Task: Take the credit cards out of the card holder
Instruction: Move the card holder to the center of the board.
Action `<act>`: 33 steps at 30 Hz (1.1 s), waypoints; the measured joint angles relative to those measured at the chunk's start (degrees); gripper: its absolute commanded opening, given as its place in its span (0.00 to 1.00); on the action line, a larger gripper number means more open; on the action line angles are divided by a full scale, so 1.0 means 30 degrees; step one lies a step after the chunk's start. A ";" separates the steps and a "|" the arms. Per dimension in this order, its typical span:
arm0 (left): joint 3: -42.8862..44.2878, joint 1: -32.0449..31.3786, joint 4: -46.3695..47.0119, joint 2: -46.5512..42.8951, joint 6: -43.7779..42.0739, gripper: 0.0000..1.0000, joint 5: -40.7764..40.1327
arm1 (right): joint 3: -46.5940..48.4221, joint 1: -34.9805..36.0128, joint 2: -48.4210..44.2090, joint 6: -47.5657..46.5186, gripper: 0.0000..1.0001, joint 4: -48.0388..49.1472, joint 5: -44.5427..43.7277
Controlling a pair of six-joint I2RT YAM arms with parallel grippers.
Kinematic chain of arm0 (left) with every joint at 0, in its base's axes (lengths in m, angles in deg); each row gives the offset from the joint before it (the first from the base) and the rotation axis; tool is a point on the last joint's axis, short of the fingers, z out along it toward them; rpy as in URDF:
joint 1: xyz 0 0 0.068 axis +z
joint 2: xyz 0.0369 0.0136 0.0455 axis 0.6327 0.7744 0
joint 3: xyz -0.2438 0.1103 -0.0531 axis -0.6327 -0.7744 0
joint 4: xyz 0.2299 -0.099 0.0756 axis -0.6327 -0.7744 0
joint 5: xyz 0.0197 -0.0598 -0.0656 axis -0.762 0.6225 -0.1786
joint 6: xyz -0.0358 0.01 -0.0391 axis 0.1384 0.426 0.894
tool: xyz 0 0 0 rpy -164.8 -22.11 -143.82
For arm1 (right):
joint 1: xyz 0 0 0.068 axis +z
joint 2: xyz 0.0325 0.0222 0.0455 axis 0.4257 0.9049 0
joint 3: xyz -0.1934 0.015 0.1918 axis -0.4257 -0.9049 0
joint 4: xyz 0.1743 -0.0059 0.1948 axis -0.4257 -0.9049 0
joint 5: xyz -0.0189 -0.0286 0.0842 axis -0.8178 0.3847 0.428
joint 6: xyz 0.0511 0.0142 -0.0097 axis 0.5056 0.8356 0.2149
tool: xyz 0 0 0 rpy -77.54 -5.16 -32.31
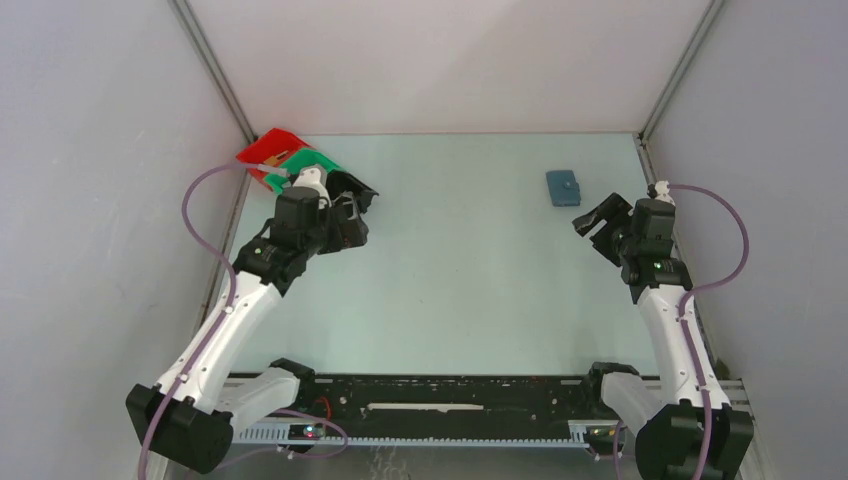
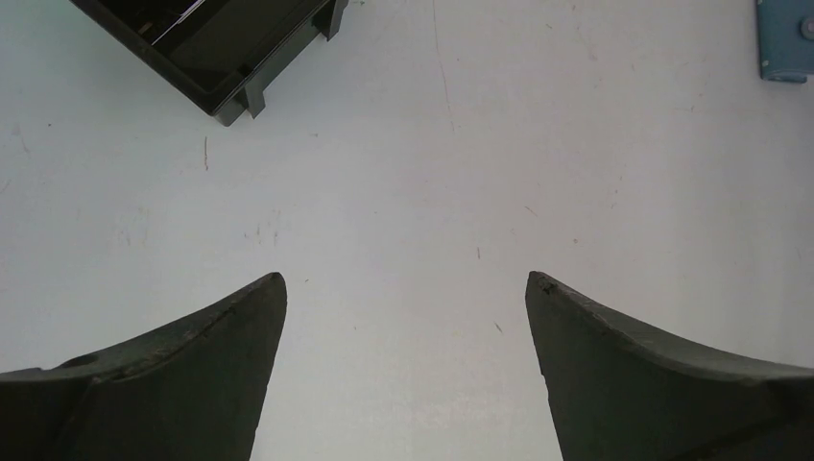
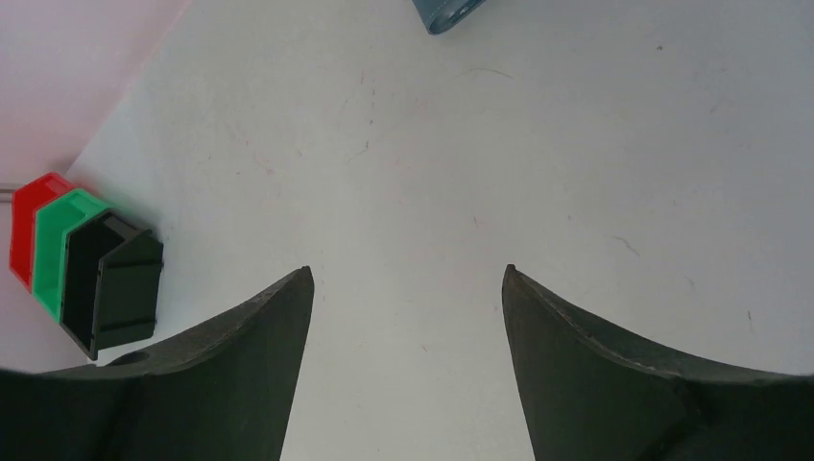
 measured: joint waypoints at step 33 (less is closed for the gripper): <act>0.0000 -0.2907 0.0845 0.2448 0.0124 1.00 0.2353 | 1.2692 0.0211 1.6422 -0.2127 0.92 -0.1005 -0.1741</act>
